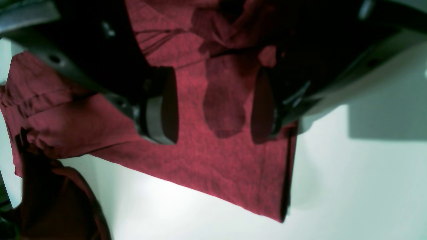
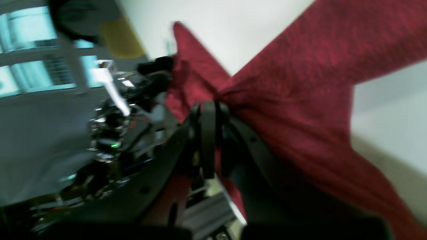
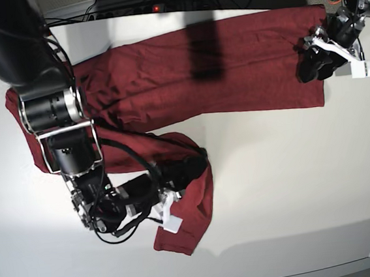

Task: Fold the T-shirt properly
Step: 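Grasp the sleeve with the right gripper and drag it along the folded body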

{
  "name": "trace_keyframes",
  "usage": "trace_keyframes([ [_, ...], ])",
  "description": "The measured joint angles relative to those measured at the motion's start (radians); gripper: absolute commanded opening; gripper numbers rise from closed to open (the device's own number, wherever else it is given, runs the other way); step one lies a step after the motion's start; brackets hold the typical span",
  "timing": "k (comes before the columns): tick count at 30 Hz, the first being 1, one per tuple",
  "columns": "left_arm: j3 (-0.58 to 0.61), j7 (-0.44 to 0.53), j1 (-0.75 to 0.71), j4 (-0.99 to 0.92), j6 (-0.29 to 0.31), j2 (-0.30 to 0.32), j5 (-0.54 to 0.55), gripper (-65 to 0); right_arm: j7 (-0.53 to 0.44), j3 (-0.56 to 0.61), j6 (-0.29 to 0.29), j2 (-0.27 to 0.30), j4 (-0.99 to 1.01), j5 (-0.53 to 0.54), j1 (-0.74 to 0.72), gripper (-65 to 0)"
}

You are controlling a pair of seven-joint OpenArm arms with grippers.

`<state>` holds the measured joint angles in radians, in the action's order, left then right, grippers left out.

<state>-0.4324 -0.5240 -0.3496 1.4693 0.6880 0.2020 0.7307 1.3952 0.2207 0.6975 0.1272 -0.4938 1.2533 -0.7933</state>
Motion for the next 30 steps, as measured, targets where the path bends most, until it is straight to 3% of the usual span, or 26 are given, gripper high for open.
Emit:
trace_keyframes([
  [10, 0.0, 0.0, 0.0, 0.0, 0.0, 0.0, -0.019, -31.3, 0.0, 0.18, 0.0, -0.017, 0.0, 0.048, 0.068, -65.0],
  [20, 0.0, 0.0, 0.0, 0.0, 0.0, 0.0, -0.042, -31.3, -0.002, 0.212, 0.0, -0.016, 0.0, 0.114, 0.082, -65.0],
  [25, 0.0, 0.001, 0.0, 0.0, 0.0, 0.0, -0.042, -31.3, -0.003, 0.212, 0.004, -0.017, 0.0, 0.176, 0.081, -43.0],
  [27, 0.0, 0.001, 0.0, 0.0, 0.0, 0.0, -0.042, -31.3, -0.002, 0.212, 0.004, -0.016, 0.0, 0.178, 0.075, -39.7],
  [30, 0.0, 0.004, 0.0, 0.0, 0.0, 0.0, -0.042, -31.3, 0.002, 0.212, 0.003, -0.017, 0.0, 0.178, 0.039, -39.7],
])
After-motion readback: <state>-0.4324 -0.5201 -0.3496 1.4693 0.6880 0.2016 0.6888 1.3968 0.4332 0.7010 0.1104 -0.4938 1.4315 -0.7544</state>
